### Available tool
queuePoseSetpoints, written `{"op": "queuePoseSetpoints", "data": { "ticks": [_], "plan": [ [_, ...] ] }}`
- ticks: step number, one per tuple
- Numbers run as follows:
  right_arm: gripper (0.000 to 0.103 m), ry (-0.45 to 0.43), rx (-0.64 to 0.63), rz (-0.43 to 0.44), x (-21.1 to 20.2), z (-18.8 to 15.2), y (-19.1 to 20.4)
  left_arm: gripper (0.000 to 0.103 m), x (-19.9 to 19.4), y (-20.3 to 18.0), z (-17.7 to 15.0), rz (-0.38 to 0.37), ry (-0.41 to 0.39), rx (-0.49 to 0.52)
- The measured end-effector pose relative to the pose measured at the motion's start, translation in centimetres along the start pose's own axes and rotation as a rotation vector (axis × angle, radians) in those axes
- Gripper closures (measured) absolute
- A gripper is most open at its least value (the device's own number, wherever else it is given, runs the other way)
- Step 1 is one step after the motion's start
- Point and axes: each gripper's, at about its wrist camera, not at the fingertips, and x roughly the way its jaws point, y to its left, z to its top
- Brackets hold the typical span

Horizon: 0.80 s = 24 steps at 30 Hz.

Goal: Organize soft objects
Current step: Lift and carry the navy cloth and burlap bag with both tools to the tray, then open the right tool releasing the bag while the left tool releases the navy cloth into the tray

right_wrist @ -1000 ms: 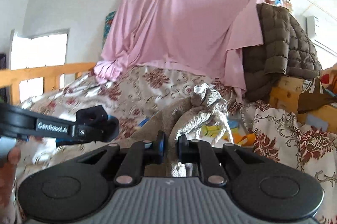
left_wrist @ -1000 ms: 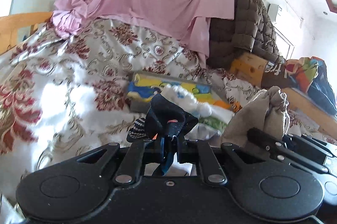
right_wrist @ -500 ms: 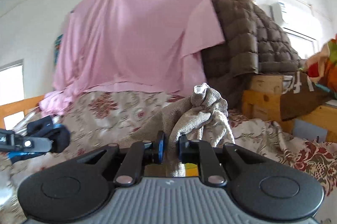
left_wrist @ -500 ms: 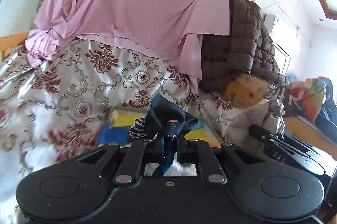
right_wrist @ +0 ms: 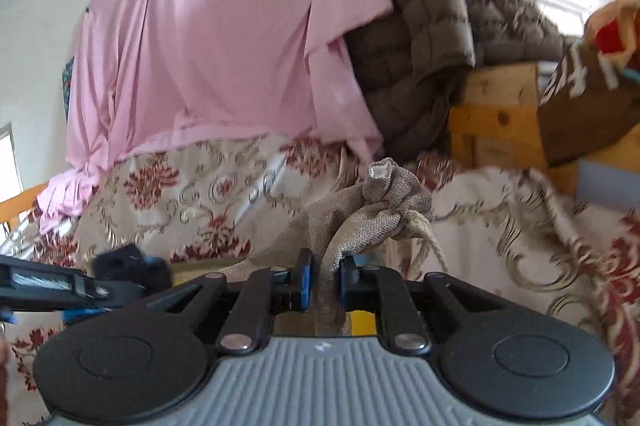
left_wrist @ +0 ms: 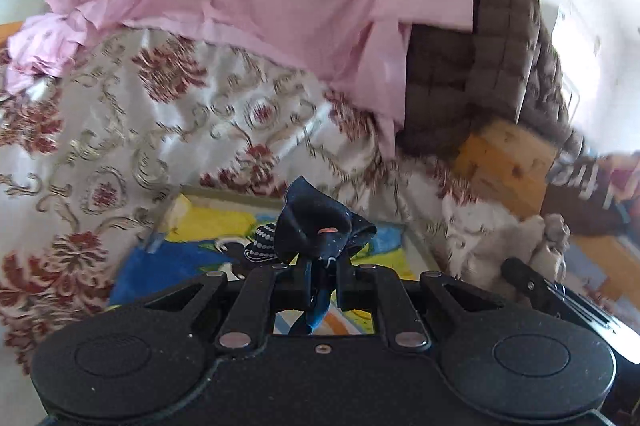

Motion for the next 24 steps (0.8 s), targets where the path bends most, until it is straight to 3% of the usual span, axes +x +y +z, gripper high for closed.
{"op": "queuePoseSetpoints", "data": {
  "ticks": [3, 10, 16, 22, 24],
  "plan": [
    [0.088, 0.058, -0.019, 0.002, 1.0, -0.6, 0.4, 0.091, 2.6, -0.6, -0.4, 0.003, 0.087, 0.035],
    [0.085, 0.124, -0.028, 0.017, 2.0, -1.6, 1.1, 0.091, 5.5, -0.9, -1.6, 0.011, 0.16, 0.063],
    [0.081, 0.166, -0.031, 0.011, 2.5, -2.1, 1.2, 0.091, 6.6, 0.3, -2.0, 0.016, 0.197, -0.016],
    [0.077, 0.201, -0.029, 0.002, 2.8, -2.2, 1.1, 0.091, 7.2, 0.2, -2.4, 0.024, 0.227, -0.009],
    [0.072, 0.216, -0.033, 0.014, 2.8, -2.2, 1.2, 0.089, 7.2, 0.1, -2.5, 0.029, 0.233, 0.001]
  ]
}}
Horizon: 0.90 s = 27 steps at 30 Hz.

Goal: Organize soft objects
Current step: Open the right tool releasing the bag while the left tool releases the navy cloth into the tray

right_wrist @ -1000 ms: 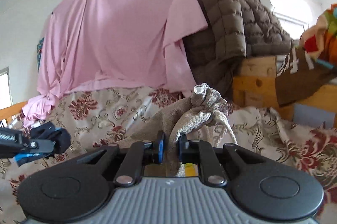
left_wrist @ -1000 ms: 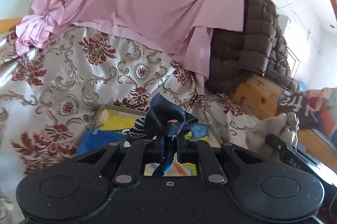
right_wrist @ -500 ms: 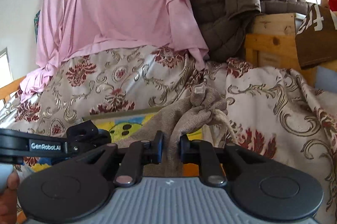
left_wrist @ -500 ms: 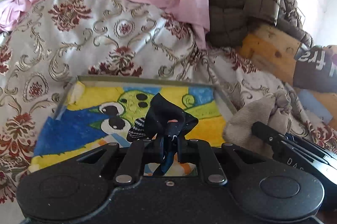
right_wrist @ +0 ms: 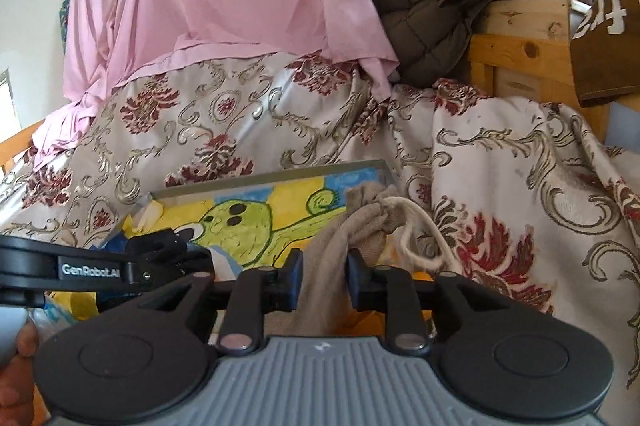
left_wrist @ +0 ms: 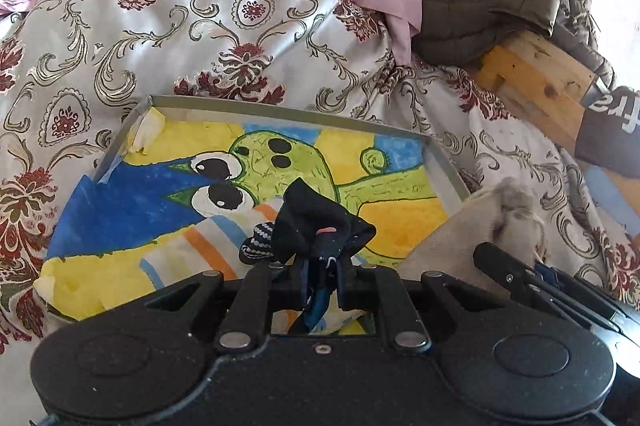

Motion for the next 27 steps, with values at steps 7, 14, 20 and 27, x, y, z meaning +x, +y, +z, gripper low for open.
{"op": "queuePoseSetpoints", "data": {
  "ticks": [7, 14, 20, 27],
  "plan": [
    [0.047, 0.007, -0.034, 0.012, -0.4, 0.2, 0.6, 0.076, -0.5, -0.2, -0.3, 0.054, -0.001, 0.029],
    [0.024, -0.001, -0.048, 0.02, -1.4, 0.8, 0.5, 0.057, -1.8, -0.2, 0.0, 0.055, -0.031, 0.029],
    [0.013, -0.015, -0.044, 0.012, -2.9, 1.1, 0.5, 0.045, -3.5, -0.1, 0.2, 0.065, -0.062, 0.007],
    [0.002, -0.12, -0.01, 0.01, -7.0, 1.7, 0.3, 0.027, -7.1, -0.8, -0.4, 0.086, -0.152, 0.031]
  ]
}}
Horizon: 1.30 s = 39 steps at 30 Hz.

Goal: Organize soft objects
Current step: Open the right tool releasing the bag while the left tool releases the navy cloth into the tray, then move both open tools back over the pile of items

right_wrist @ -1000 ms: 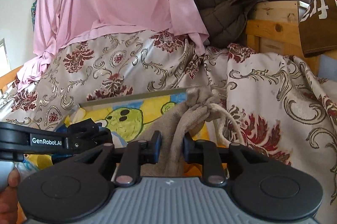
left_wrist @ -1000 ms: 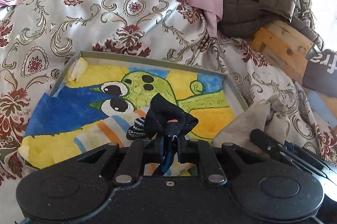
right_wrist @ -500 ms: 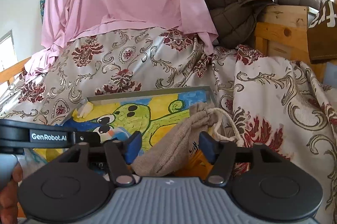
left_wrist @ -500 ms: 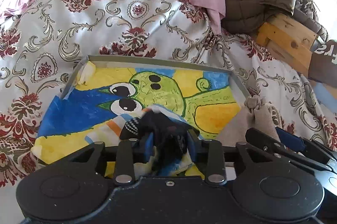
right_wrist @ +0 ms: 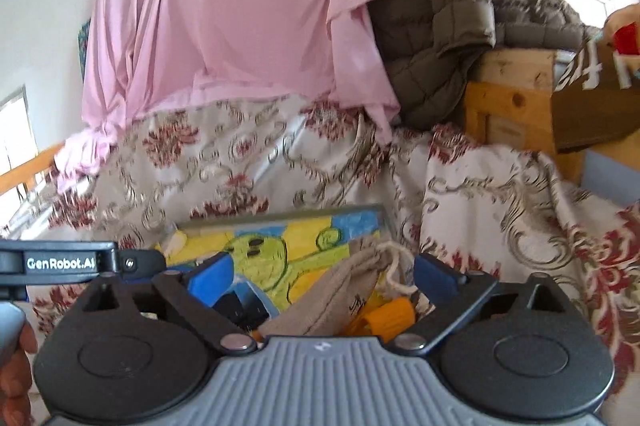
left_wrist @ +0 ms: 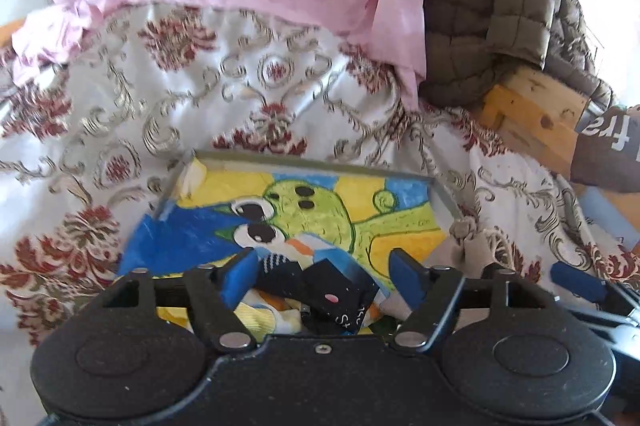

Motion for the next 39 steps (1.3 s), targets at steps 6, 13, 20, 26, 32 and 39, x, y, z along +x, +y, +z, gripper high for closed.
{"op": "queuePoseSetpoints", "data": {
  "ticks": [6, 13, 20, 26, 32, 39],
  "plan": [
    [0.0, -0.069, 0.023, -0.002, -3.7, 0.5, -0.5, 0.02, -3.8, 0.0, 0.1, -0.008, -0.052, -0.043],
    [0.0, -0.139, 0.039, -0.03, -7.9, -0.2, -0.4, 0.009, -8.5, 0.4, -1.2, -0.003, -0.105, -0.057],
    [0.0, -0.194, 0.063, -0.024, -12.5, -2.6, 0.7, 0.001, -13.2, 0.7, -2.8, -0.03, -0.151, -0.047],
    [0.0, -0.212, 0.071, -0.03, -16.1, -4.9, 2.3, 0.001, -17.2, 0.8, -4.5, -0.046, -0.208, -0.007],
    [0.0, -0.176, 0.052, -0.042, -18.4, -7.1, 3.6, 0.001, -21.1, 1.7, -7.7, -0.027, -0.254, 0.025],
    [0.0, -0.147, 0.058, -0.056, -20.8, -8.8, 4.9, 0.001, -24.0, 3.7, -11.2, -0.002, -0.239, 0.039]
  ]
}}
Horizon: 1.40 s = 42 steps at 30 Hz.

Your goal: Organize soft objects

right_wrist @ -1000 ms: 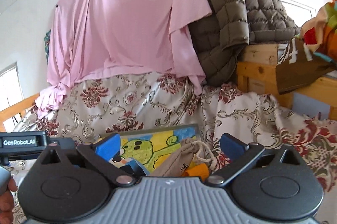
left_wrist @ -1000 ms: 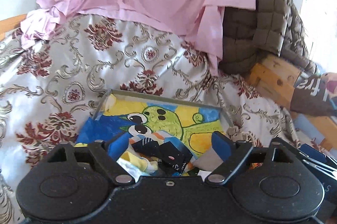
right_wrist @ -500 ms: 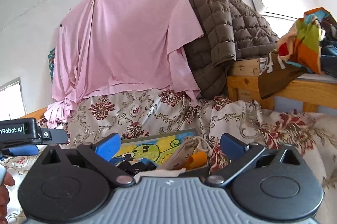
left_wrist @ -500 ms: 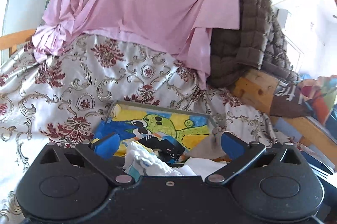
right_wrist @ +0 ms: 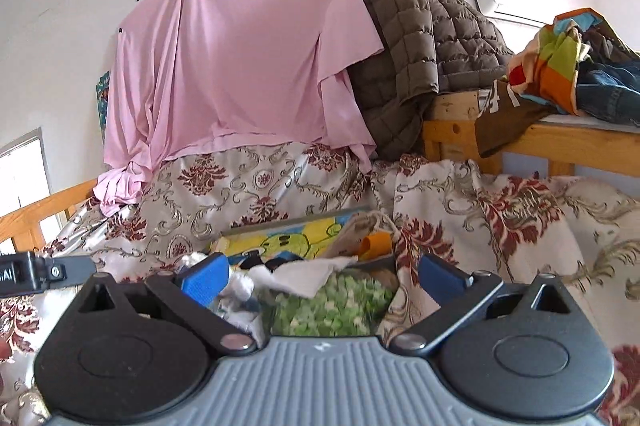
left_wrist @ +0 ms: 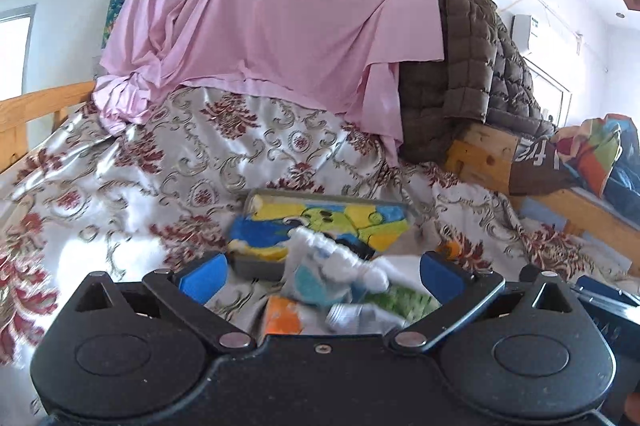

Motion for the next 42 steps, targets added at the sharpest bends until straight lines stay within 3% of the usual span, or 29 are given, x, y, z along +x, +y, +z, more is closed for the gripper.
{"op": "queuePoseSetpoints", "data": {
  "ticks": [16, 21, 25, 34, 42],
  "plan": [
    [0.0, 0.169, -0.009, -0.015, -2.9, -3.6, 3.3, 0.001, -2.8, 4.8, -5.5, 0.051, 0.082, 0.002],
    [0.0, 0.221, -0.029, -0.021, -2.8, -4.4, 4.0, 0.001, -2.3, 5.6, -6.6, 0.035, 0.159, 0.005],
    [0.0, 0.278, -0.023, -0.034, -1.8, -4.8, 3.8, 0.001, -1.5, 5.7, -7.8, -0.003, 0.237, 0.003],
    [0.0, 0.402, 0.039, -0.053, 0.2, -5.8, 2.8, 0.001, -0.5, 4.5, -9.0, -0.028, 0.291, 0.109],
    [0.0, 0.461, 0.06, -0.055, 1.2, -6.2, 2.5, 0.001, 0.0, 4.0, -9.2, -0.031, 0.309, 0.161]
  ]
}}
